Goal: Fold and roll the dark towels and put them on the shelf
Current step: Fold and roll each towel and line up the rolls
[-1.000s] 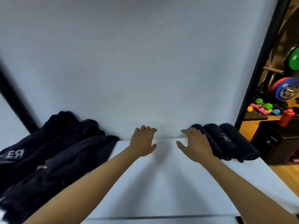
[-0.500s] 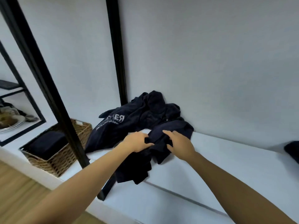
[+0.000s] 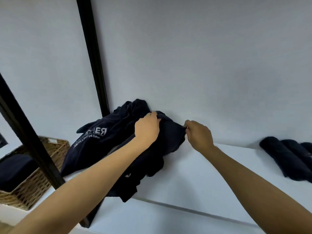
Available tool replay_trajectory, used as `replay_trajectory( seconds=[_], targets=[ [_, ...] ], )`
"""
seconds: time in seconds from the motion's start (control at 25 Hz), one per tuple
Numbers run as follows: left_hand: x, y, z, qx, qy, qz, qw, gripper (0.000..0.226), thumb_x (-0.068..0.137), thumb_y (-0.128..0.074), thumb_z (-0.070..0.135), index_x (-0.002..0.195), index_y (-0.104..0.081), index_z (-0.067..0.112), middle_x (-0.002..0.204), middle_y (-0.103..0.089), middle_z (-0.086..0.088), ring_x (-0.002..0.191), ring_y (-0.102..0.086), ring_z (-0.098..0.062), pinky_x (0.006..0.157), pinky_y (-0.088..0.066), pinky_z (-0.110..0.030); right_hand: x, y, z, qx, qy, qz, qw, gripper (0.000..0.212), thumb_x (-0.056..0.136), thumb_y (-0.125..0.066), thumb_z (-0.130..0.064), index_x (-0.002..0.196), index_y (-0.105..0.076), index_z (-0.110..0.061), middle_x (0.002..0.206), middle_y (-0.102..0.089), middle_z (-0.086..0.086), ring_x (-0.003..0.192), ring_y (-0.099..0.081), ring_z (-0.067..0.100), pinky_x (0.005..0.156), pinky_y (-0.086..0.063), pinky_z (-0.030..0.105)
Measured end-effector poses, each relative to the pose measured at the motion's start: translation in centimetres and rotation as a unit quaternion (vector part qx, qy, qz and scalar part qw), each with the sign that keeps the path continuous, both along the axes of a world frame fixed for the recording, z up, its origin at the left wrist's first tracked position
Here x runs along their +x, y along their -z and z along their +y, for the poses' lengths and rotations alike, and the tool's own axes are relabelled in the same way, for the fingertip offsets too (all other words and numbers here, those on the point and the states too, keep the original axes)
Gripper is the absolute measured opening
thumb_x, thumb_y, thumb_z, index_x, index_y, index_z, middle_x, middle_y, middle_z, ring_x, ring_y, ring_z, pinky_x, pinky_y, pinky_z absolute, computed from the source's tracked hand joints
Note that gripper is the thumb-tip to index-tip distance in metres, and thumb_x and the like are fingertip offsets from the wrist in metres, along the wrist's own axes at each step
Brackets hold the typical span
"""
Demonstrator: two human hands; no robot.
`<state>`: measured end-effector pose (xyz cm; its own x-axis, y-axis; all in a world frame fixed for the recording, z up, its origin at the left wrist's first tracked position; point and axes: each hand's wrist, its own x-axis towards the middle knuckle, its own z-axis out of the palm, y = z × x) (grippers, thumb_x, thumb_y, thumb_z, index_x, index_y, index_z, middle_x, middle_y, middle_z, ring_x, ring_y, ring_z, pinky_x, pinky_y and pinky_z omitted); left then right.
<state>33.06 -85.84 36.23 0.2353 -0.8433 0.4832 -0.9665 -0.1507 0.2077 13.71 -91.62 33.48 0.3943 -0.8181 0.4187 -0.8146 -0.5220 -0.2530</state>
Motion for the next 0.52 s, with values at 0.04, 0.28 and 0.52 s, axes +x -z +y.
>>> replay_trajectory(
  seconds=[0.04, 0.28, 0.52],
  targets=[
    [-1.6, -1.4, -0.7, -0.024, 0.024, 0.026, 0.999, 0.036, 0.104, -0.037, 0.041, 0.113, -0.055, 0.012, 0.099, -0.065, -0.004, 0.084, -0.064, -0.028, 0.062, -0.038, -0.034, -2.1, -1.4, -0.3, -0.025, 0.026, -0.033, 0.999, 0.020, 0.094, -0.041, -0.010, 0.100, -0.059, -0.018, 0.089, -0.063, -0.001, 0.072, -0.056, 0.023, 0.063, -0.043, 0.033],
    [-12.6, -4.0, -3.8, 0.069, 0.272, 0.248, 0.927, 0.047, 0.097, -0.038, 0.060, 0.099, -0.063, 0.019, 0.091, -0.067, 0.005, 0.084, -0.062, -0.015, 0.077, -0.051, -0.032, -14.9, -4.7, -0.9, -0.077, 0.203, -0.153, 0.964, 0.025, 0.094, -0.036, -0.007, 0.108, -0.055, -0.015, 0.093, -0.060, -0.001, 0.076, -0.056, 0.028, 0.070, -0.049, 0.040],
    [-18.3, 7.3, -4.4, 0.353, 0.217, 0.096, 0.905, 0.044, 0.094, -0.054, 0.047, 0.116, -0.061, 0.010, 0.118, -0.064, -0.006, 0.107, -0.061, -0.024, 0.092, -0.050, -0.038, -24.8, 5.5, 0.1, 0.251, 0.227, -0.037, 0.940, 0.039, 0.097, -0.053, -0.024, 0.136, -0.049, -0.019, 0.119, -0.067, 0.004, 0.107, -0.061, 0.024, 0.088, -0.049, 0.032]
  ],
)
